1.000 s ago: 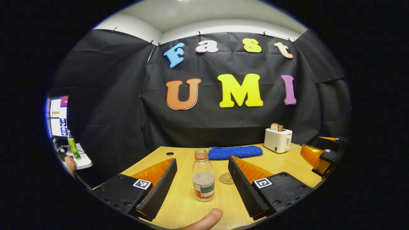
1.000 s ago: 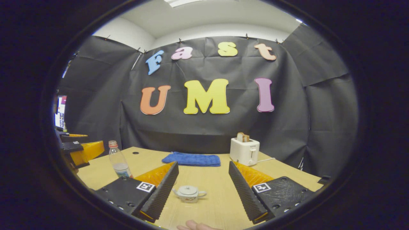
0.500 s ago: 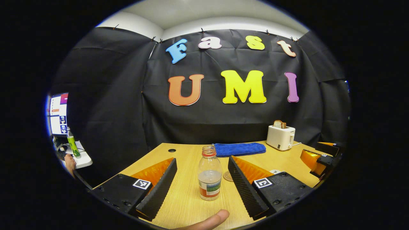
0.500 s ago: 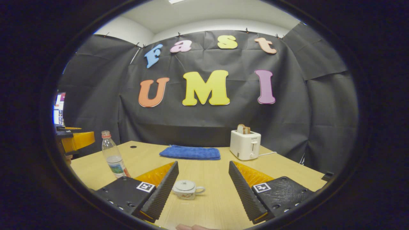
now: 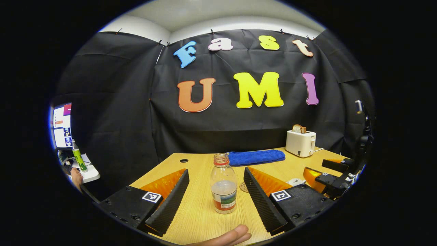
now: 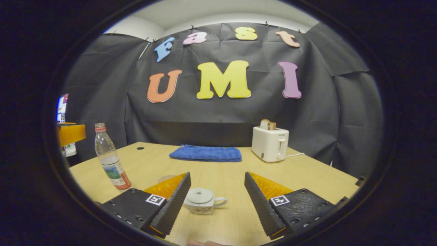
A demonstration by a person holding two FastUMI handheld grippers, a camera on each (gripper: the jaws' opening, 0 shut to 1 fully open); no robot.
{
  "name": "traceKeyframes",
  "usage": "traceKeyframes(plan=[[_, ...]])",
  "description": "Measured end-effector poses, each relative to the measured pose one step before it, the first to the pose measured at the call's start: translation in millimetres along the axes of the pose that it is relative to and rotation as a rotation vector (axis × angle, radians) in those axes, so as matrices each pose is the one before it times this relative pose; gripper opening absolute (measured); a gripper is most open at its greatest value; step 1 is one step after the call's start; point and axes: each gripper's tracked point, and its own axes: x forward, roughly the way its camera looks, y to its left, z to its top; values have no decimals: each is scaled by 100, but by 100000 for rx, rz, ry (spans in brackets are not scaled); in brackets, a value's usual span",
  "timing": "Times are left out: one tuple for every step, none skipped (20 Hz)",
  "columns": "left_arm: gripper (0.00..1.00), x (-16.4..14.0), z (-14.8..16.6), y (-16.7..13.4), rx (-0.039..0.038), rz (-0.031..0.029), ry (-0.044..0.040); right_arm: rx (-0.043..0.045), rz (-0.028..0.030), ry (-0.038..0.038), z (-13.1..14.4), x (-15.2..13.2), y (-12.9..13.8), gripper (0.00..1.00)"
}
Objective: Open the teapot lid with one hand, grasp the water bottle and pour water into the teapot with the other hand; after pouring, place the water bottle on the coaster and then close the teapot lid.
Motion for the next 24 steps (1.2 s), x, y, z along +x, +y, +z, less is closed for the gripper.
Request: traceKeyframes(plan=[[100,-32,-88,152,-288,322,323,-765,-46,1200,-577,648,323,97],[100,-27,-45,96,-399,176,198,-1467,-728,1028,-471,568,211,97],[100,75,-42,119,-421,212,329,-1905,-1192,648,-507,502,-14,95],[100,87,-109,160,-378,278,252,-1489,-1650,198,-316,367,0,97],[100,-20,-62,253,-363,417,267,-949,-867,878,-537,334,107,96],[100,87,-148,161,-332,368,430,-390,321,1009,-369,364,384,96],[100,83,-112,210,-454,326,458,322,-147,665,-158,321,53,89],[100,107,-164,51,-402,353,539,1001,1746,762,-168,369,451,82],[100,99,-214,82,-324,187,604,1005,1031,121,-39,-49,487,77],[100,-11,-9,105,-204,73,371,79,364,-420,111,129,167,68],[100,58,-90,69,86,32,318,-135,535,762,-448,229,275,58],[100,55,-121,15,304,163,335,239,1678,-532,22,204,258,52],[100,52,-26,30,380,231,115,144,506,-211,28,35,99,45],[100,-51,18,39,386,124,-12,357,1437,-1130,160,-178,100,37],[100,4,-32,24,33,-125,1,111,-212,264,11,27,-97,33],[100,66,-43,-174,-250,-282,94,84,1215,-1392,-30,425,70,25],[100,-49,-47,-24,-341,-223,228,-612,-79,-70,-3,-39,144,17],[100,53,-69,67,-233,-71,81,-454,201,149,-250,179,40,17],[100,146,-14,76,-205,-1,-107,152,1397,642,-116,-6,201,17],[100,137,-125,48,-414,-294,127,256,57,-949,266,-417,93,11],[100,91,-194,-146,-555,-523,477,125,233,-240,-83,368,-140,6],[100,64,-295,-282,-577,-1080,1026,706,378,-259,136,-41,-68,6],[100,157,-260,-230,-289,-1280,775,1006,465,-188,25,120,49,6],[100,133,38,-170,-19,-1064,-249,684,95,-593,282,-66,-12,6]])
